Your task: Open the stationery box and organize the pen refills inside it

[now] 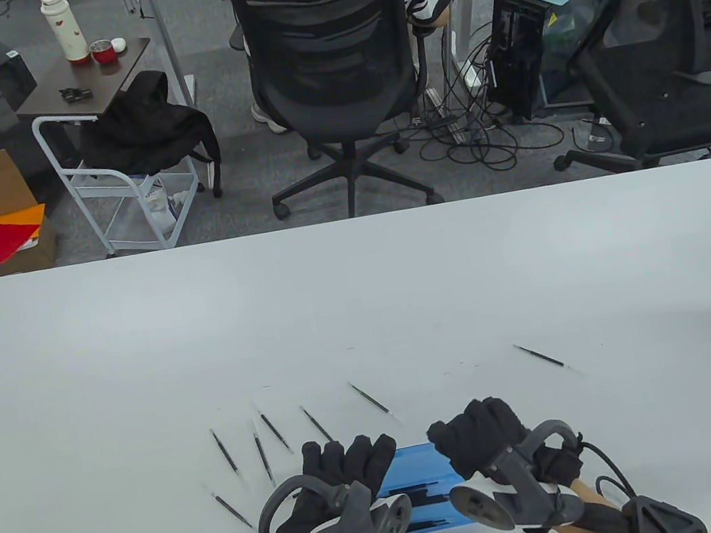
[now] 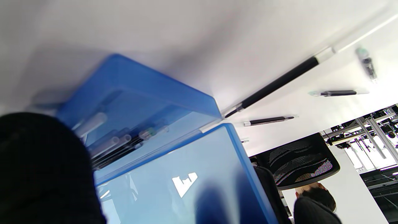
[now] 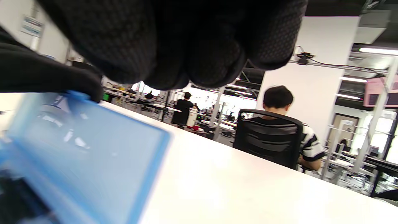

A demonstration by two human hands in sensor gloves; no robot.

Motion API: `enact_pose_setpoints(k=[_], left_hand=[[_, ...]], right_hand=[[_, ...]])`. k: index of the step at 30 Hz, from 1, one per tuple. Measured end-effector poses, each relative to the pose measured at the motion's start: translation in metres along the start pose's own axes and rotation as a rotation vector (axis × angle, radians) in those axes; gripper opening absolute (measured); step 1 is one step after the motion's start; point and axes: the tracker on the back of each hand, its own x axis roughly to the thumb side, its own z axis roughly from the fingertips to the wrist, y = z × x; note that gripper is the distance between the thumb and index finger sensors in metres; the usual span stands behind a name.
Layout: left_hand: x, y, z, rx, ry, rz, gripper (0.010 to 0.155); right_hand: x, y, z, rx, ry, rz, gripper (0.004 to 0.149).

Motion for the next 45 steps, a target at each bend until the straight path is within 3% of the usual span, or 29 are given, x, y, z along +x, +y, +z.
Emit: enact_pose_setpoints(k=[8, 18, 23, 28, 45], left_hand=[[0.0, 0.0, 0.0, -0.001, -0.001, 0.001, 0.133], [-0.001, 0.0, 0.0, 0.0, -0.007, 0.004, 0.133], [-0.001, 0.0, 0.0, 0.002, -0.008, 0.004, 0.133], [-0.001, 0.0, 0.0, 0.002, -0.008, 0.004, 0.133], [-0.001, 0.0, 0.0, 0.001, -0.008, 0.004, 0.133]], right_hand=[[-0.079, 0.015, -0.03, 0.107, 0.231, 0.003, 0.056], [-0.163, 0.072, -0.045, 0.377, 0.454, 0.026, 0.062], [-0.173, 0.101, -0.044, 0.499, 0.461, 0.038, 0.064], [-0.173, 0.118, -0.04, 0.526, 0.423, 0.07, 0.063], [-0.172, 0.136, -0.04, 0.589, 0.44, 0.167, 0.058]])
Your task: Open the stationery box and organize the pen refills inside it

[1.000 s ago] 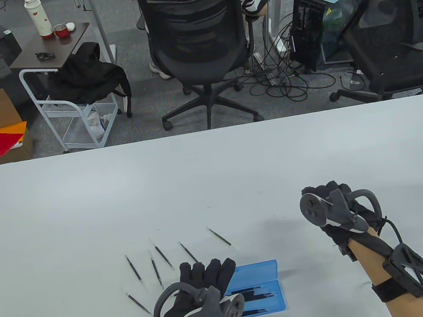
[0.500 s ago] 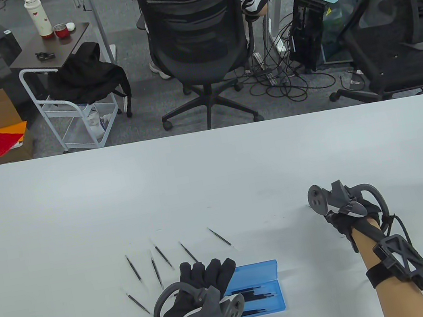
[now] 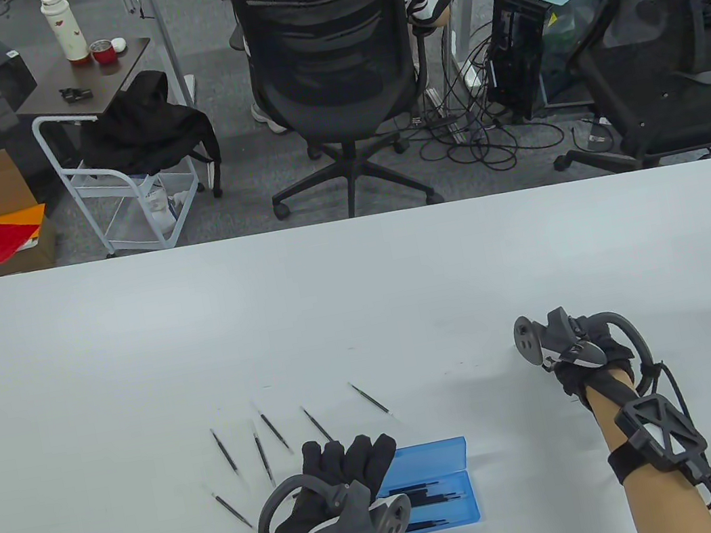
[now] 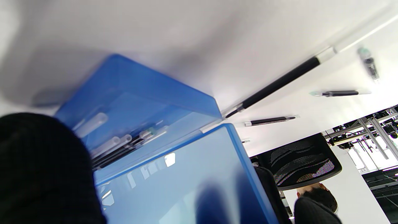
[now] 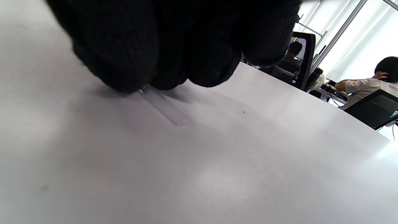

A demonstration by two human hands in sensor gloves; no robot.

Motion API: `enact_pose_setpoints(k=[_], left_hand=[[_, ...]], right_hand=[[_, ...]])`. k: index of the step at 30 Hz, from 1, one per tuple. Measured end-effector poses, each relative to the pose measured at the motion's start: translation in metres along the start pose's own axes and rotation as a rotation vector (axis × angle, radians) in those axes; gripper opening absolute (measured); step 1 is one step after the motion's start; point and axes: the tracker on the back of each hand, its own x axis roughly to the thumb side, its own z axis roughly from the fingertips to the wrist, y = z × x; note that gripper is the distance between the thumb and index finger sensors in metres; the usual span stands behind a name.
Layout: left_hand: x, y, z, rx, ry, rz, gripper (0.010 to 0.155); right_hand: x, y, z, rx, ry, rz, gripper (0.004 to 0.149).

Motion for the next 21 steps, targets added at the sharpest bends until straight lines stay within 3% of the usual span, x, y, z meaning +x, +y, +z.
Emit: enact_pose_setpoints(k=[11, 21], left_hand=[[0.0, 0.0, 0.0, 0.0, 0.0, 0.0, 0.133], [-0.0001, 0.0001, 0.0, 0.0, 0.001, -0.001, 0.133]], right_hand=[[0.0064, 0.0, 0.0015, -0.021, 0.009, 0.043, 0.055], [0.003, -0.0003, 0.0039, -0.034, 0.029, -0.023, 0.059]])
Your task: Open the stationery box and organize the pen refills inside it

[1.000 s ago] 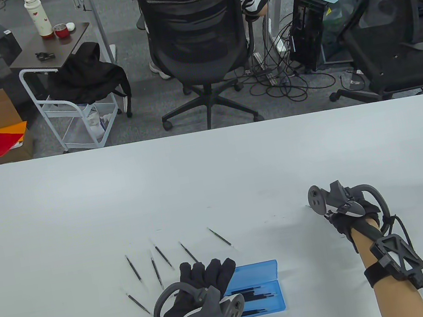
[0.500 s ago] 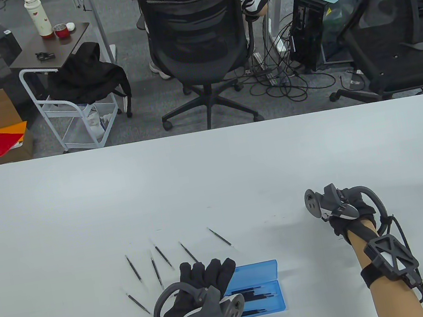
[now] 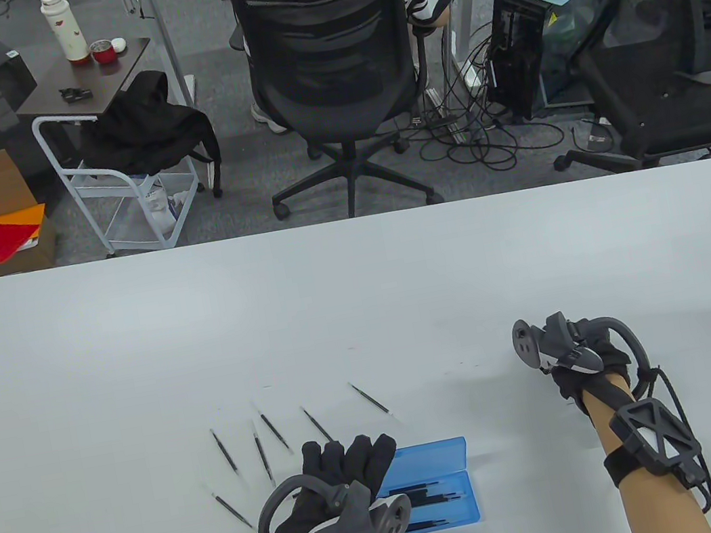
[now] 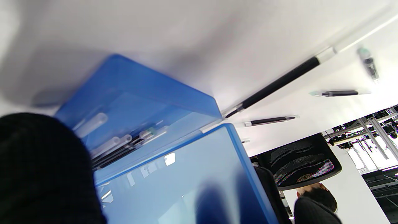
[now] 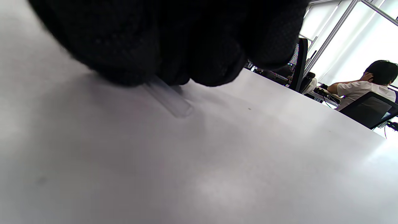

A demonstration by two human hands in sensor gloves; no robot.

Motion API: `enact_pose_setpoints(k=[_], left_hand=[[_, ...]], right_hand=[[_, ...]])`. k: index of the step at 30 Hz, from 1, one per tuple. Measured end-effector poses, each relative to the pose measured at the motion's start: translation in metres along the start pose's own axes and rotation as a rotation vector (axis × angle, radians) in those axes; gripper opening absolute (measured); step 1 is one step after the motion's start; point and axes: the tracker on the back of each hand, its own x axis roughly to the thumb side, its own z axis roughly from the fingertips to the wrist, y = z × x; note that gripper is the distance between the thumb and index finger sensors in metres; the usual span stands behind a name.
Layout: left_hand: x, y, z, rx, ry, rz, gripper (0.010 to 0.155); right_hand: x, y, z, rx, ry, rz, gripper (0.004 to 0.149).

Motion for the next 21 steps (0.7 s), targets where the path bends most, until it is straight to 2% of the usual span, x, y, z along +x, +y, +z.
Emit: enact_pose_setpoints(k=[4, 9, 15, 21], left_hand=[[0.0, 0.0, 0.0, -0.001, -0.001, 0.003, 0.133], [0.0, 0.0, 0.0, -0.001, -0.001, 0.003, 0.133], [0.0, 0.0, 0.0, -0.002, 0.002, 0.002, 0.133], [0.0, 0.0, 0.0, -0.002, 0.002, 0.002, 0.133]], right_hand=[[0.0, -0.011, 0.005, -0.042, -0.024, -0.056, 0.059], [0.008, -0.042, 0.023, -0.144, -0.101, -0.119, 0.059], [0.036, -0.08, 0.076, -0.326, -0.29, -0.137, 0.06], [0.062, -0.09, 0.136, -0.437, -0.463, -0.148, 0.06]])
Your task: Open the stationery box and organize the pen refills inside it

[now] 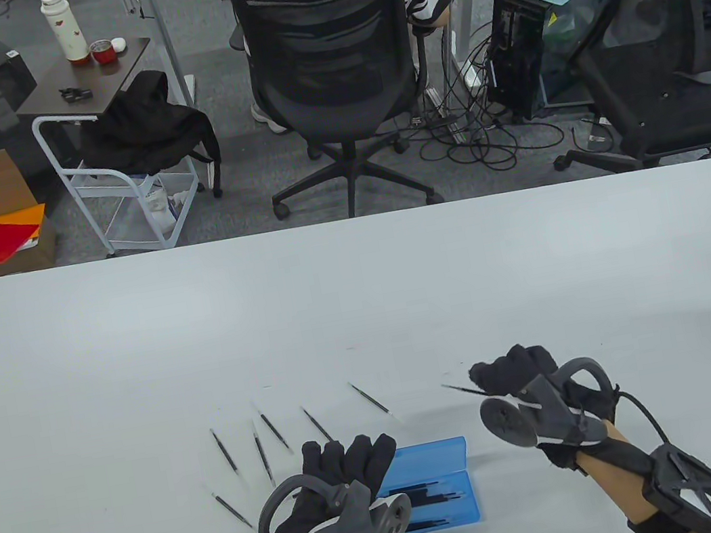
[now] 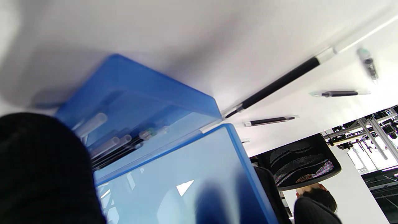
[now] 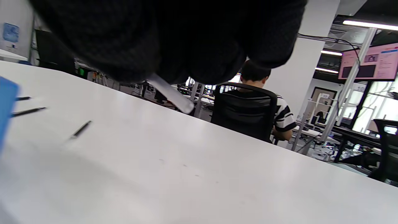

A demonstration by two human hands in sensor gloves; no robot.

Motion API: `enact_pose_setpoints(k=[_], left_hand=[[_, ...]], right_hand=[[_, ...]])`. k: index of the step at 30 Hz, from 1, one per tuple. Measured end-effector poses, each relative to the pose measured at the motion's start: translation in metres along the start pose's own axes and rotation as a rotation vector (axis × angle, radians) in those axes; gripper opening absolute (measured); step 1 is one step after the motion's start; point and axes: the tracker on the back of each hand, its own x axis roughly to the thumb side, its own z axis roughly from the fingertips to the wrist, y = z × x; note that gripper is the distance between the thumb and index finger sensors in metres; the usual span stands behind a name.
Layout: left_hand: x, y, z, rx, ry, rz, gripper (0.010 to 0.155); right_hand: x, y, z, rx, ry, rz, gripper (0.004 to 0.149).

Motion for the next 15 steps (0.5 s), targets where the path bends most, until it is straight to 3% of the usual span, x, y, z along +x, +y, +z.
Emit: enact_pose_setpoints(k=[6, 15], left_hand=[[0.0, 0.0, 0.0, 0.0, 0.0, 0.001, 0.133], [0.0, 0.0, 0.0, -0.003, 0.001, 0.003, 0.133]], right_hand=[[0.041, 0.001, 0.026, -0.017, -0.106, -0.036, 0.06], [0.08, 0.012, 0.038, -0.007, -0.208, 0.021, 0.061]])
